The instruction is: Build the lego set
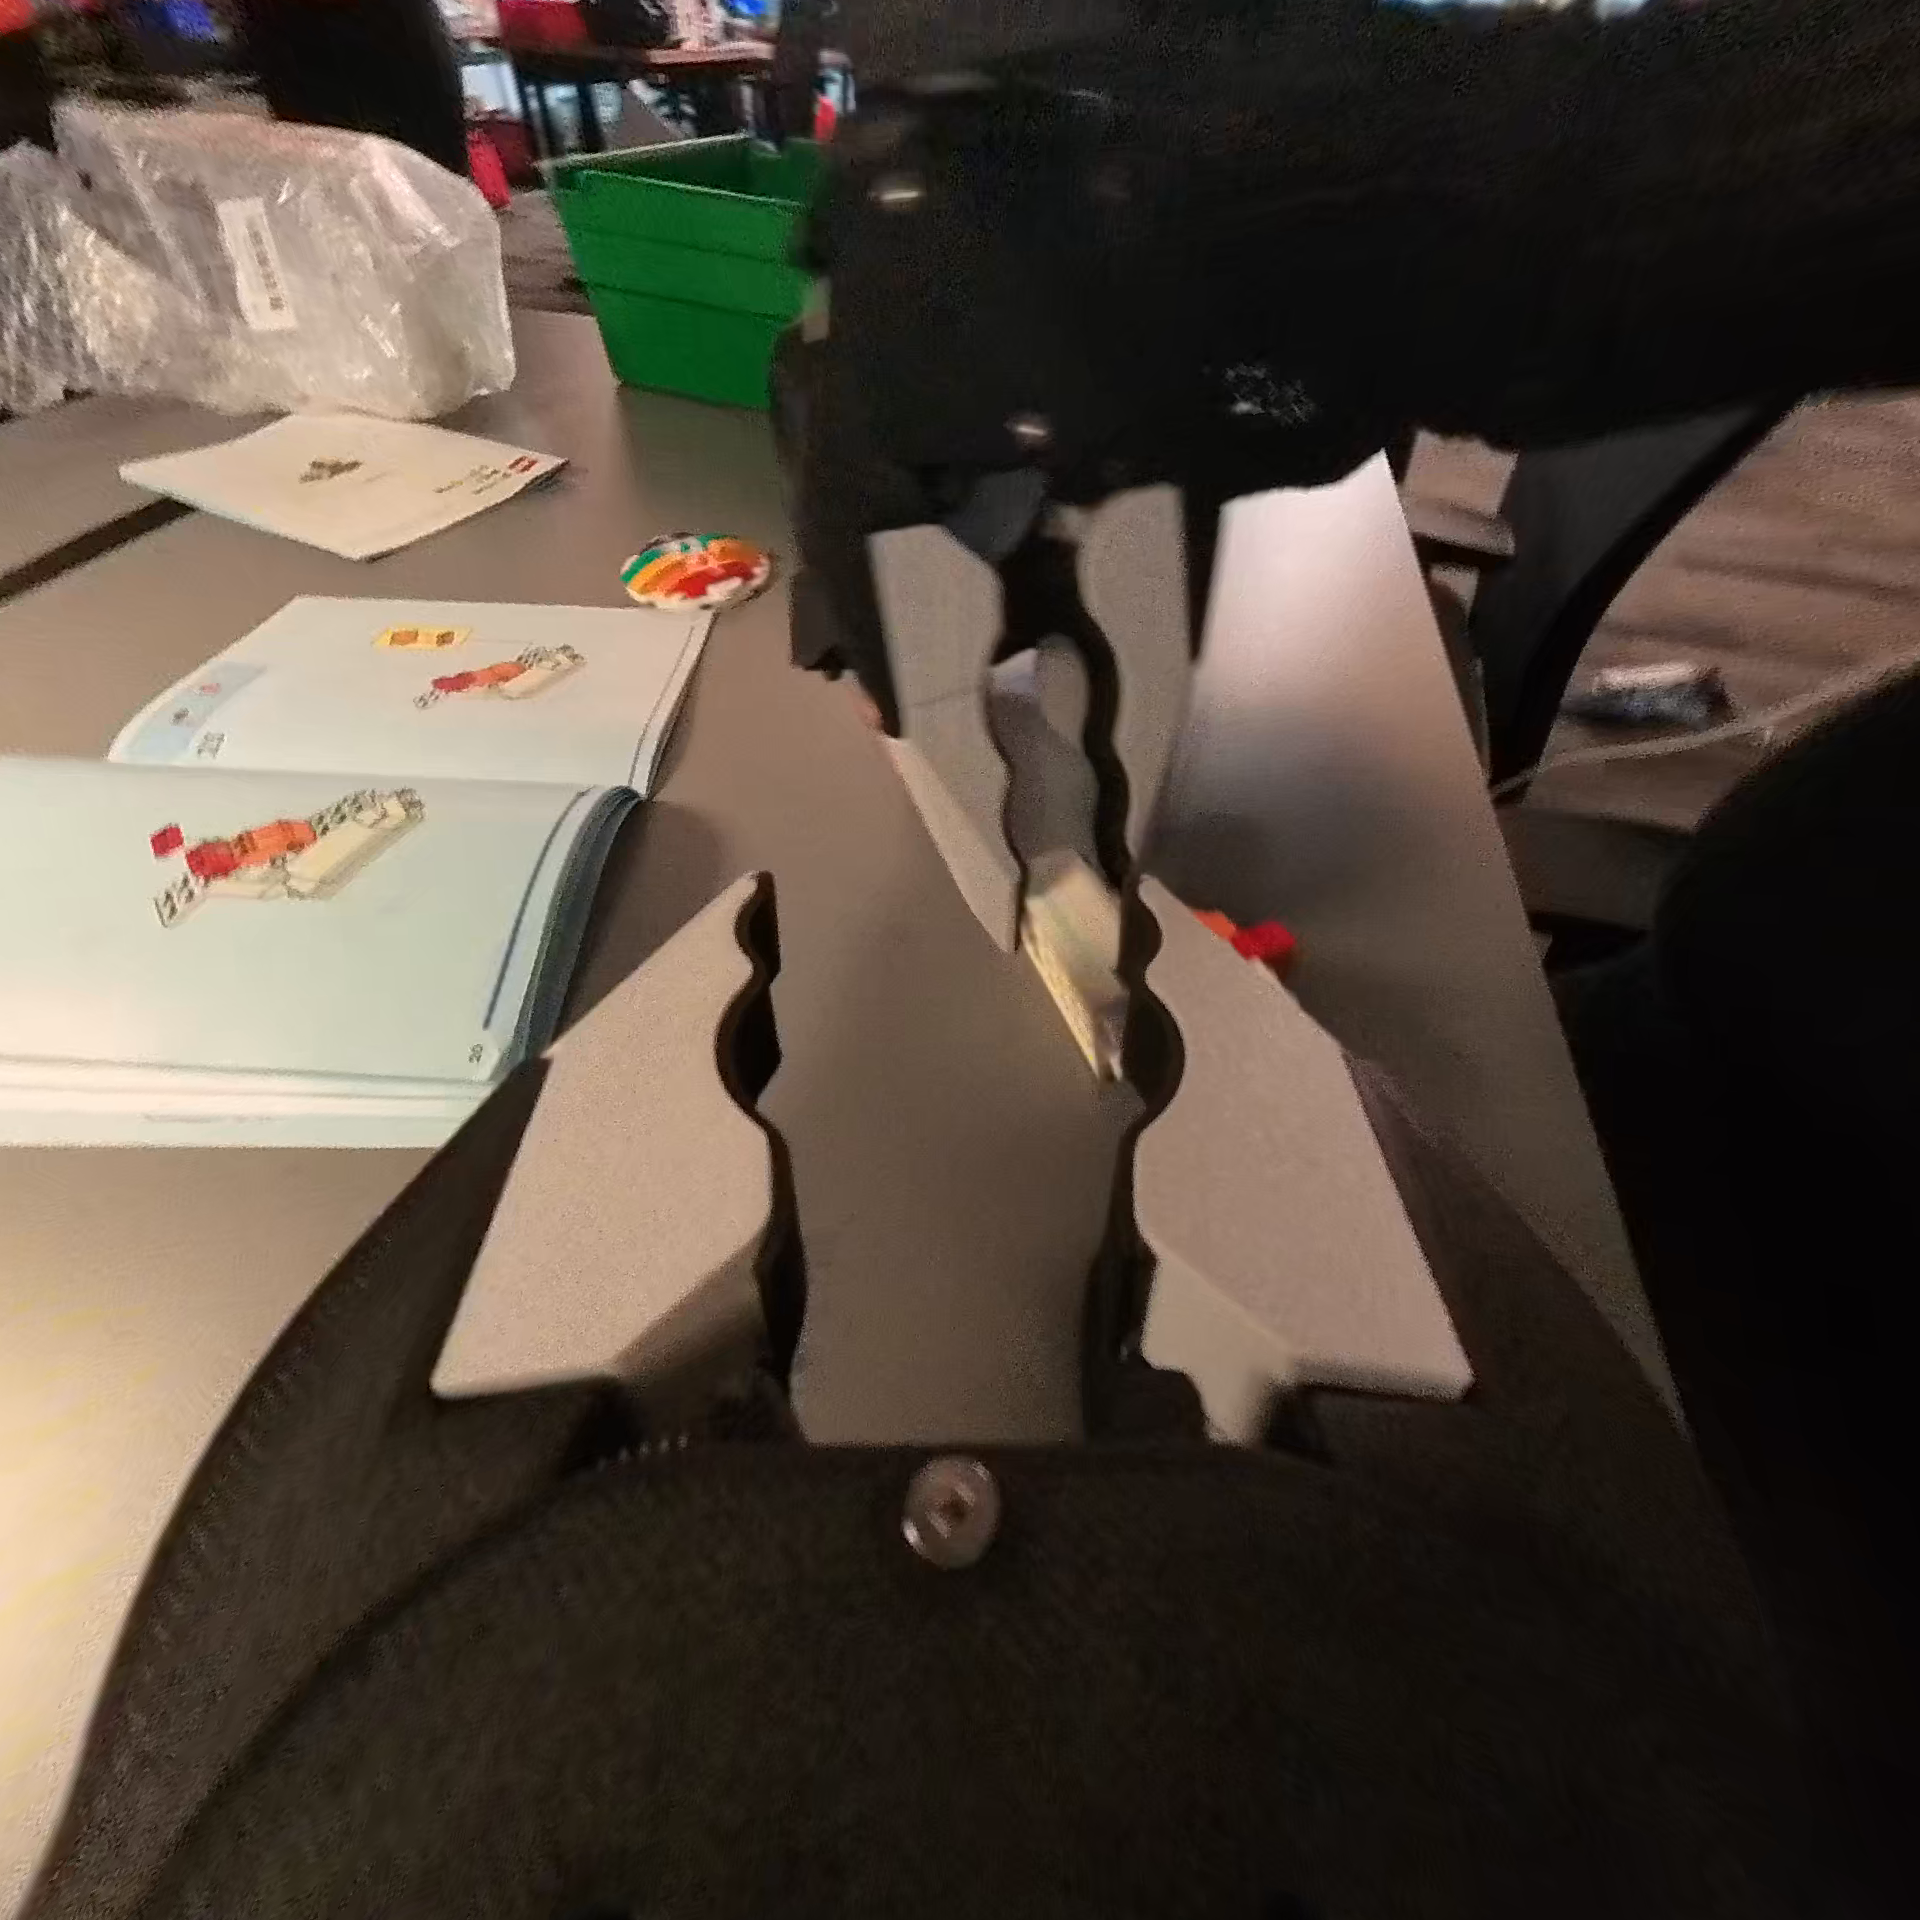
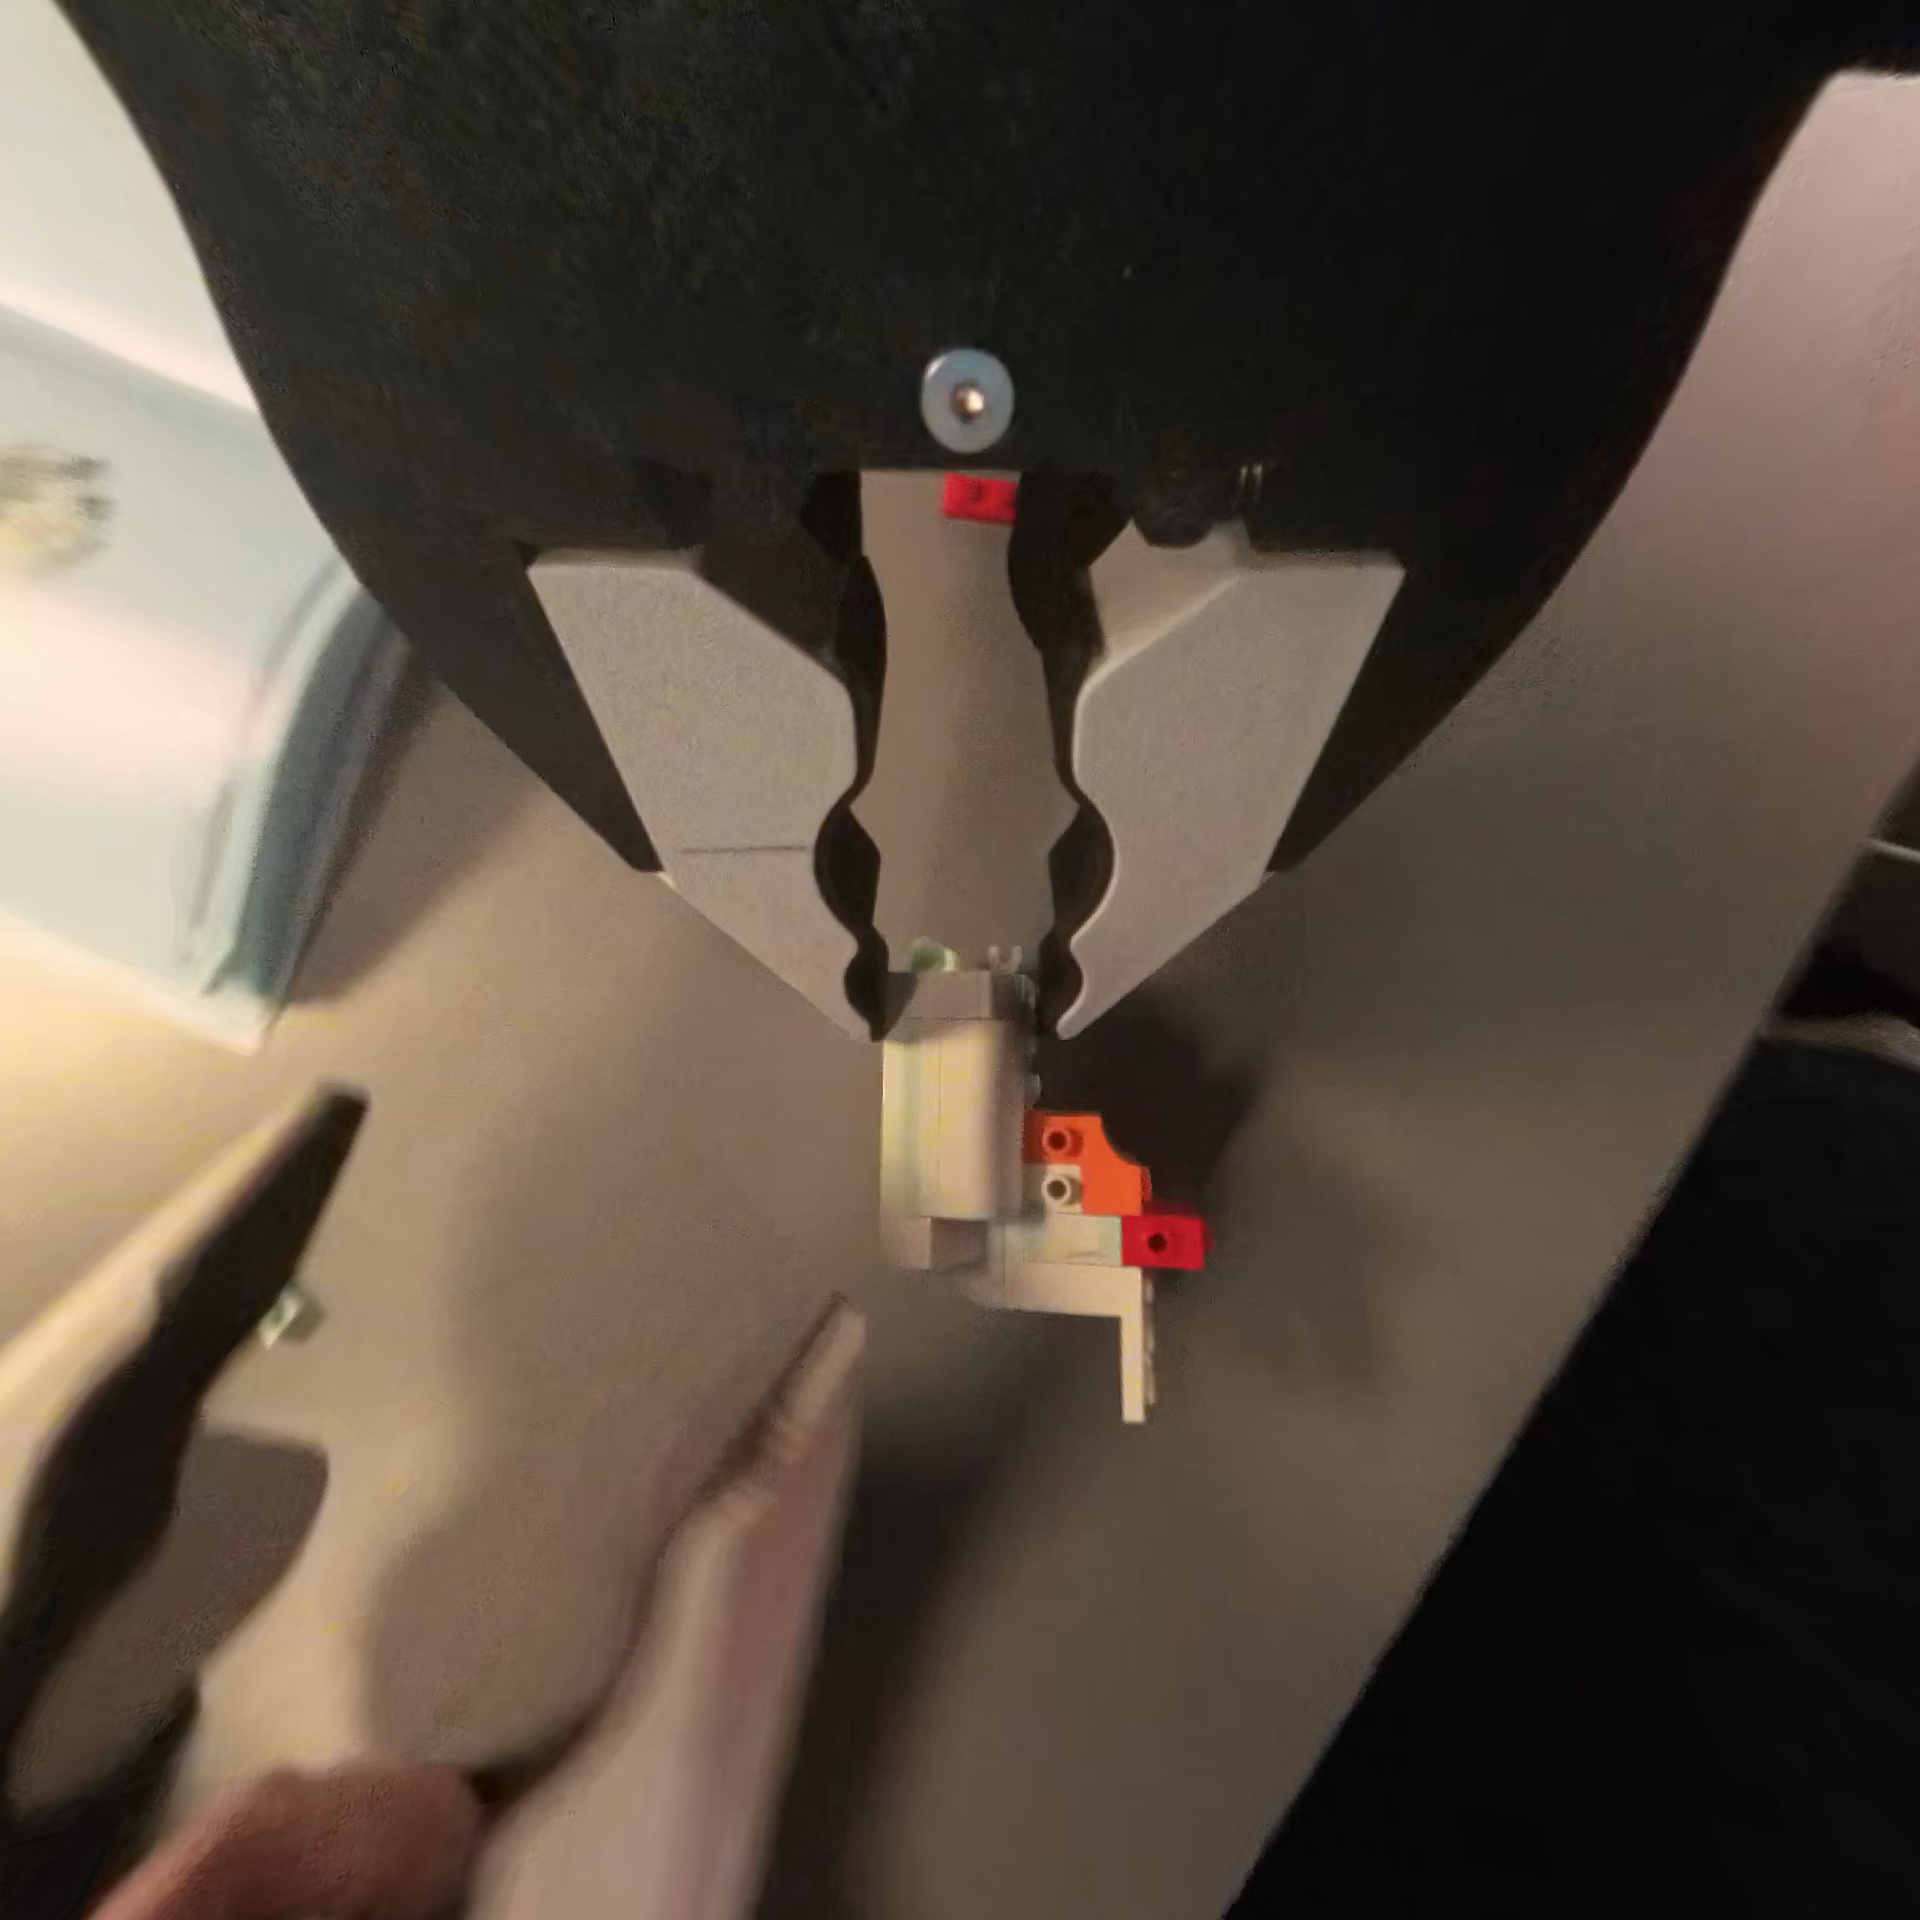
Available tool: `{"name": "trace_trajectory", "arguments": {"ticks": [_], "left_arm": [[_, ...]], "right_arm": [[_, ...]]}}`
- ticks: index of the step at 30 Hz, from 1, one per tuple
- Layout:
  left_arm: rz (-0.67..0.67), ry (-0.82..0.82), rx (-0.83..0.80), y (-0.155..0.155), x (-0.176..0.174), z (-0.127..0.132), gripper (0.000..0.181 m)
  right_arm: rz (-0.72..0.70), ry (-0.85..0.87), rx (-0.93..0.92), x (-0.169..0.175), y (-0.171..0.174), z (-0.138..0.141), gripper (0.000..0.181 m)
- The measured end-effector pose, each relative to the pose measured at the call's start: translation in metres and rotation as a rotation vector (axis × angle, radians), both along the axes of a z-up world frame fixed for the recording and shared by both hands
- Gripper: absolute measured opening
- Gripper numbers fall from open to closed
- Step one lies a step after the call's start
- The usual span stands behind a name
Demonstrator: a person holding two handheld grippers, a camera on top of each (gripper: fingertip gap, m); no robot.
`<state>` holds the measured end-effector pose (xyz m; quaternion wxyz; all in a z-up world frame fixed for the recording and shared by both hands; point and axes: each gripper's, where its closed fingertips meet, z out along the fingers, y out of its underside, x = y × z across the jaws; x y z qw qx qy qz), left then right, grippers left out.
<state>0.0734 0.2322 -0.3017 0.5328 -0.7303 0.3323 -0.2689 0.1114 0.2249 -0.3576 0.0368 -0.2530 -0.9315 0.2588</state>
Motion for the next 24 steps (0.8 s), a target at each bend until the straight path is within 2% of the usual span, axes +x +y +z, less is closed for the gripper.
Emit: {"name": "trace_trajectory", "arguments": {"ticks": [3, 6, 7, 12, 17, 24], "left_arm": [[-0.092, 0.162, 0.120, -0.015, 0.008, -0.004, 0.070], [-0.087, 0.337, 0.235, -0.017, 0.008, -0.015, 0.069], [-0.100, 0.370, 0.244, -0.018, 0.010, -0.020, 0.077], [-0.146, 0.439, 0.204, -0.018, 0.023, -0.041, 0.088], [-0.111, 0.392, 0.290, -0.014, 0.035, -0.028, 0.069], [-0.095, 0.407, 0.354, -0.014, 0.038, -0.024, 0.039]], "right_arm": [[-0.139, -0.138, -0.257, 0.004, 0.003, 0.003, 0.027], [-0.220, -0.265, -0.482, 0.009, 0.003, 0.006, 0.026], [-0.234, -0.288, -0.542, 0.009, 0.002, 0.007, 0.026], [-0.248, -0.304, -0.700, 0.008, -0.002, 0.016, 0.026], [-0.246, -0.281, -0.828, 0.002, -0.010, 0.030, 0.026], [-0.257, -0.229, -0.892, -0.008, -0.012, 0.040, 0.026]]}}
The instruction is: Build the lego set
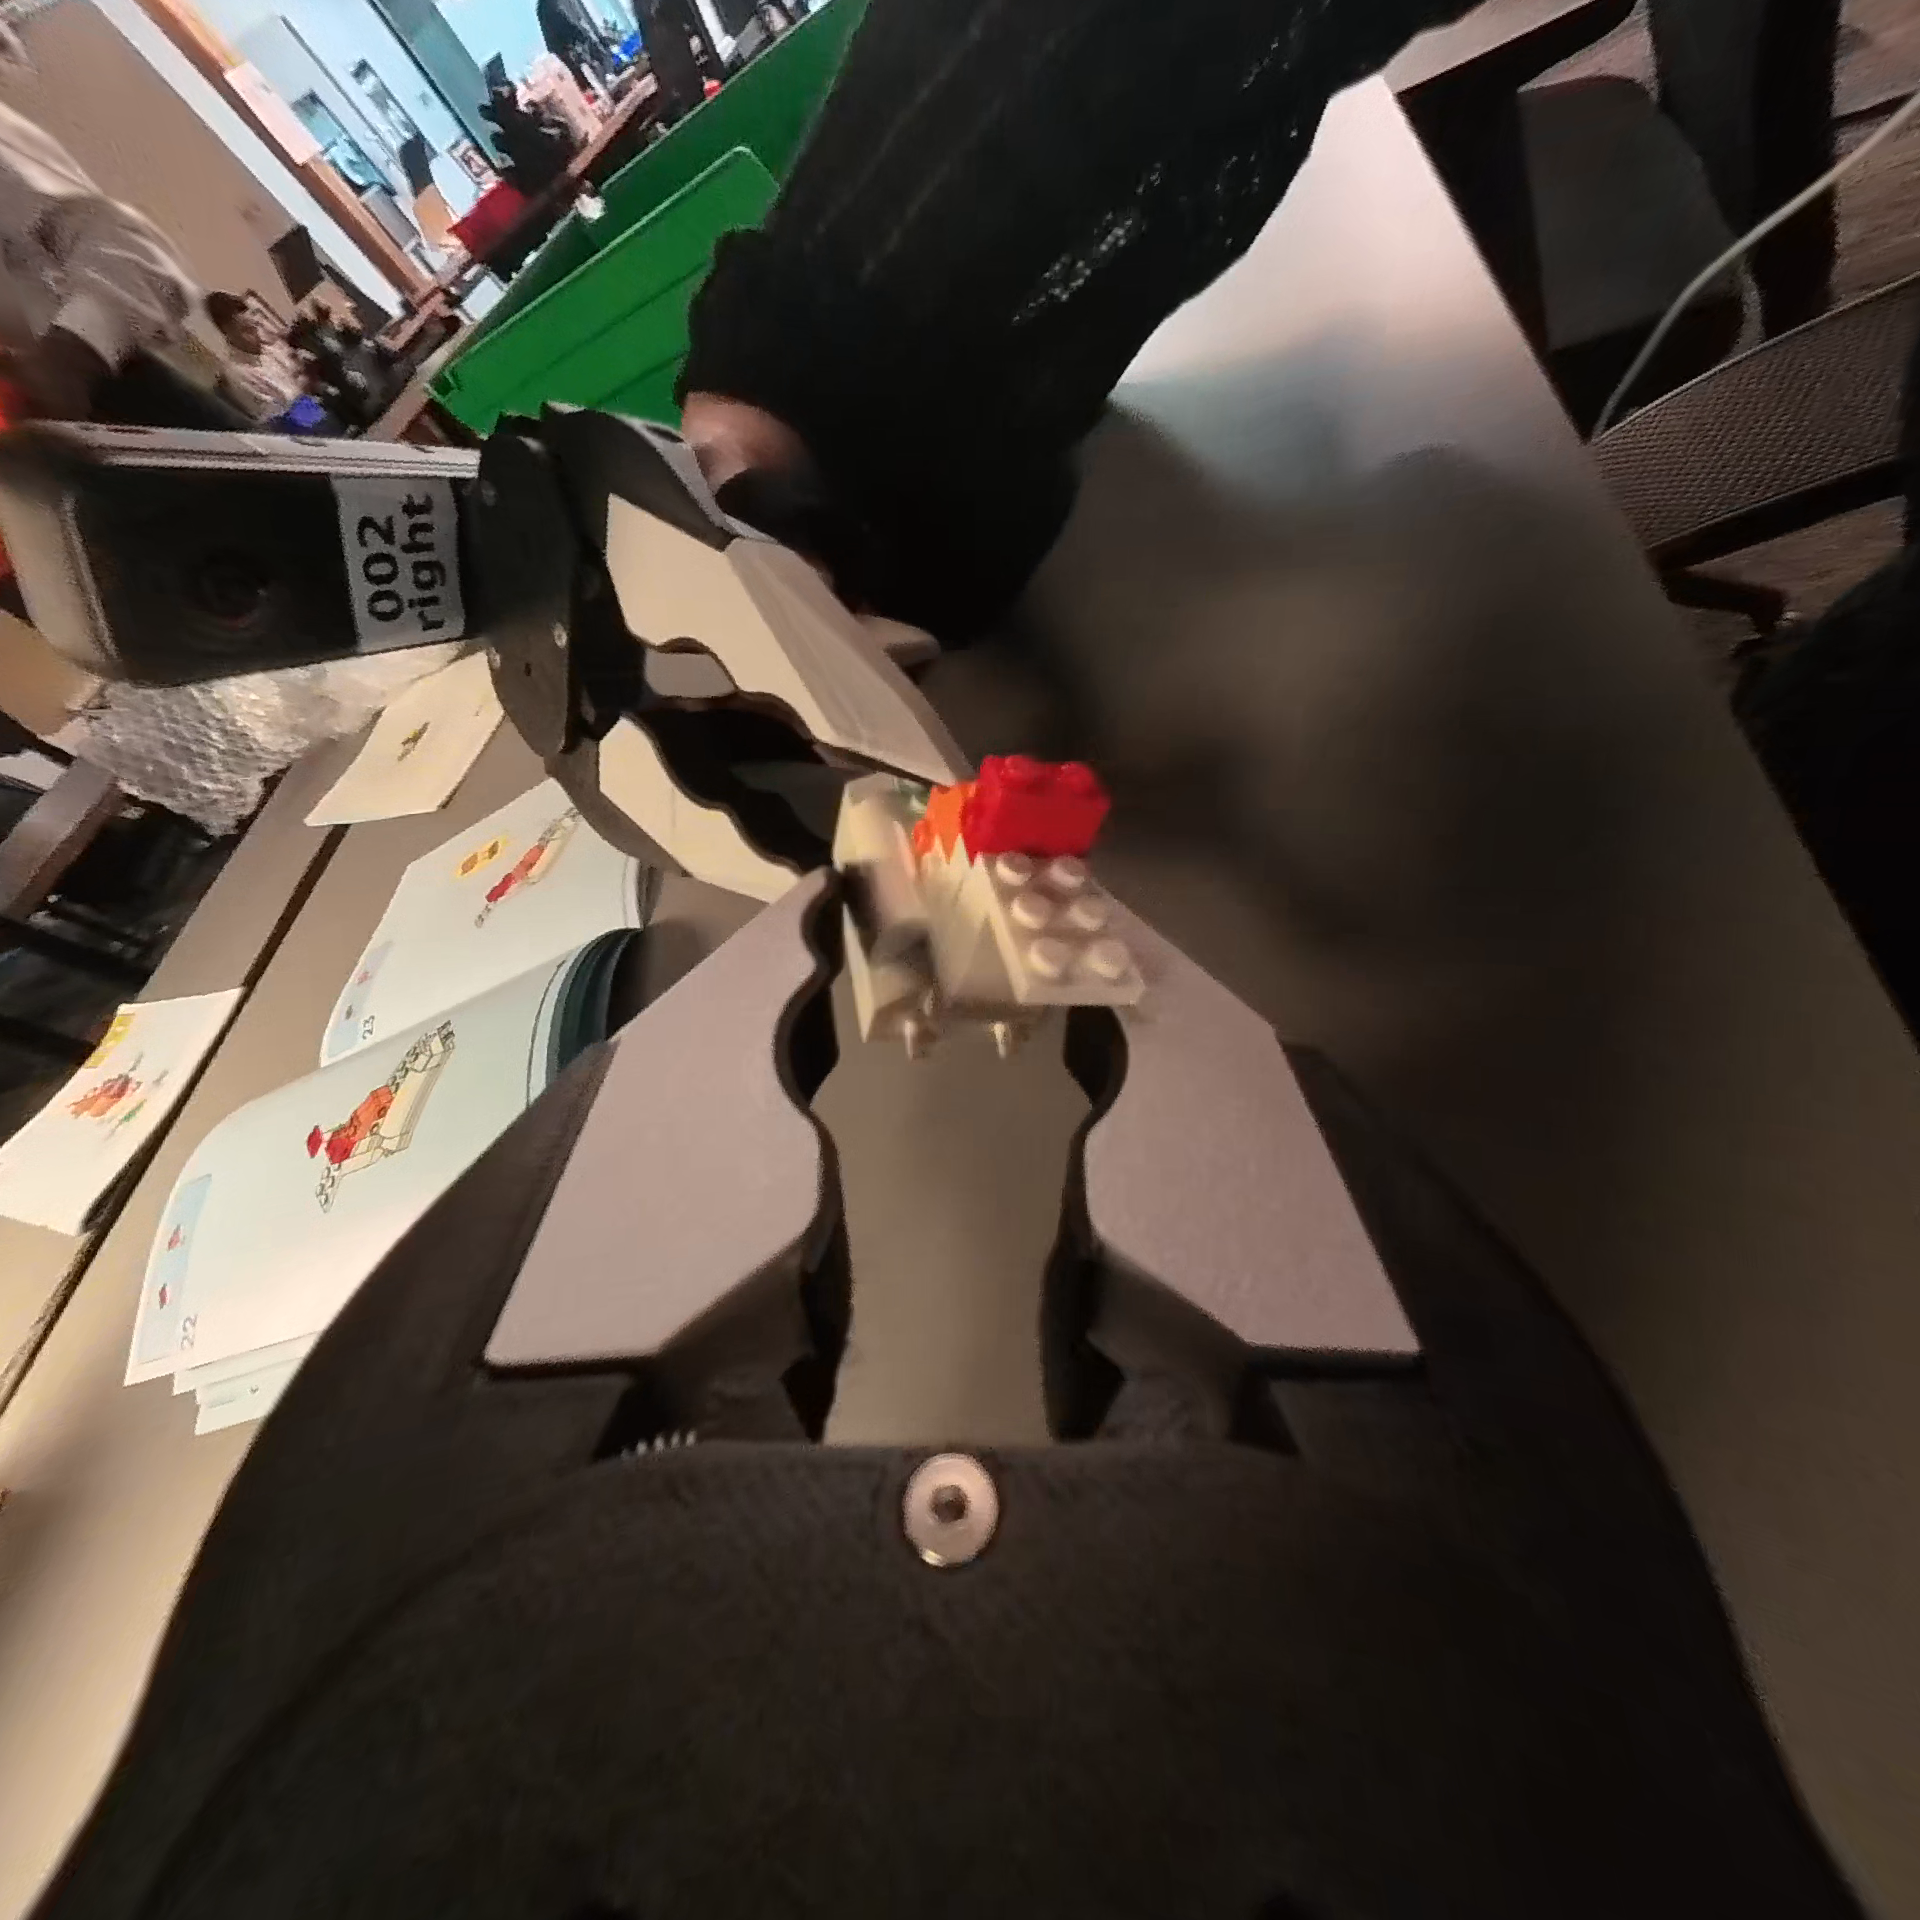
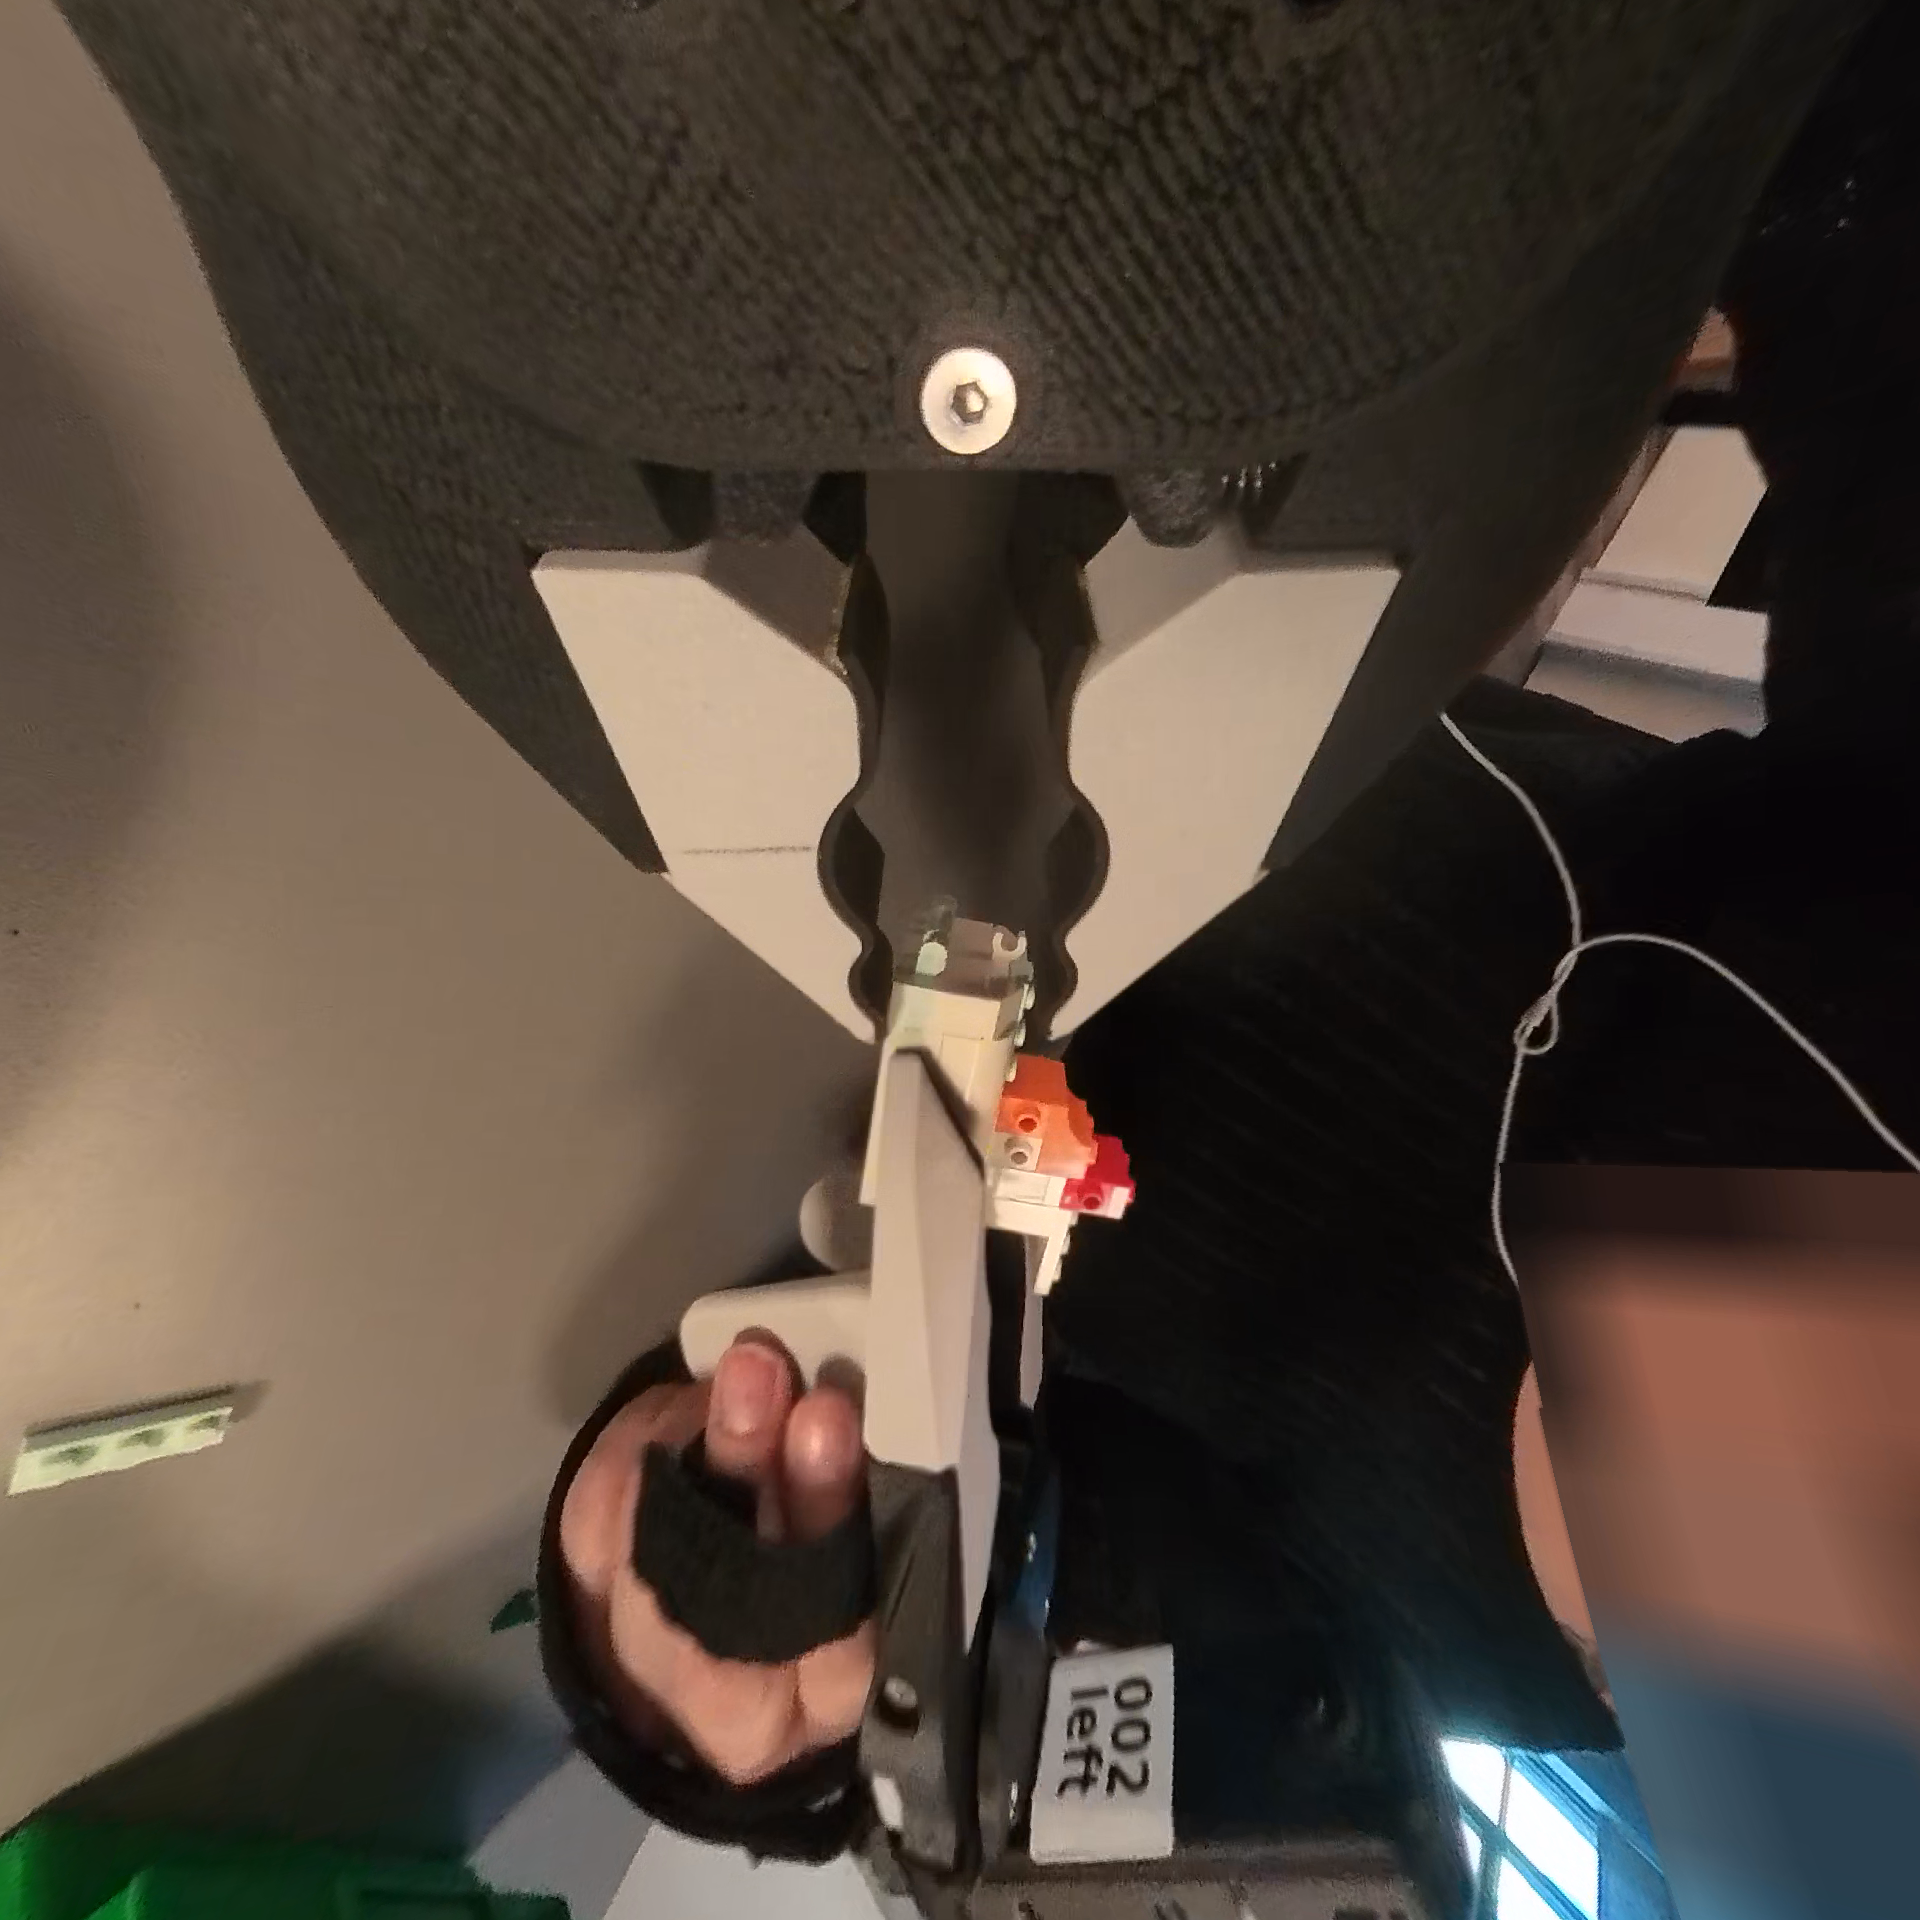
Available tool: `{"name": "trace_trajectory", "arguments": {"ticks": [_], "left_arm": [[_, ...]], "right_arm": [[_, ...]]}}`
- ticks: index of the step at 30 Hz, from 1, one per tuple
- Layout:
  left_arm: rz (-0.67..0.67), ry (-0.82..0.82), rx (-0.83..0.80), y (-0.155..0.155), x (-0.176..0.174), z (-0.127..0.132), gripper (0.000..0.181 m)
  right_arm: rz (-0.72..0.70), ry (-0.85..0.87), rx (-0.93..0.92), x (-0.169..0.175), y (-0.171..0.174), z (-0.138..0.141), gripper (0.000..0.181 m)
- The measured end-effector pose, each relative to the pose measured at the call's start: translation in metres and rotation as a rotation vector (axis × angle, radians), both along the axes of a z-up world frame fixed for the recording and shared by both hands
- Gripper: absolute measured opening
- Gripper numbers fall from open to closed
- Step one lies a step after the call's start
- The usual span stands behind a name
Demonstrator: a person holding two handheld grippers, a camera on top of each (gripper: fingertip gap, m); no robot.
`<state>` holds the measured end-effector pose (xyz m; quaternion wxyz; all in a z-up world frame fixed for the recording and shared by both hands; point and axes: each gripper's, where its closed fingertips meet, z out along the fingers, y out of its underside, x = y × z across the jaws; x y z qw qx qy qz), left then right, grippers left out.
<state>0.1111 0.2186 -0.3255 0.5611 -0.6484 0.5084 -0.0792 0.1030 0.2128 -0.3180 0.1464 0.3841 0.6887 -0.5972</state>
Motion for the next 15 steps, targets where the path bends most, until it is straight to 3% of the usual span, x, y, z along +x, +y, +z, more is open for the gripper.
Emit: {"name": "trace_trajectory", "arguments": {"ticks": [4, 6, 9, 11, 13, 15], "left_arm": [[0.081, -0.019, -0.009, 0.009, -0.009, 0.005, 0.036], [0.122, -0.074, -0.076, 0.014, -0.014, 0.007, 0.036], [0.159, -0.175, -0.205, 0.018, -0.021, 0.006, 0.036], [0.156, -0.251, -0.313, 0.019, -0.021, 0.004, 0.036], [0.154, -0.297, -0.374, 0.019, -0.022, 0.003, 0.036], [0.125, -0.319, -0.401, 0.016, -0.020, 0.005, 0.036]], "right_arm": [[-0.122, 0.040, 0.032, -0.008, 0.014, 0.005, 0.027], [-0.240, 0.115, 0.140, -0.010, 0.031, 0.010, 0.034], [-0.605, 0.219, 0.429, -0.012, 0.089, 0.016, 0.037], [-0.772, 0.204, 0.585, 0.009, 0.117, 0.012, 0.037], [-0.830, 0.173, 0.679, 0.034, 0.120, 0.000, 0.033], [-0.785, 0.158, 0.747, 0.054, 0.110, -0.018, 0.032]]}}
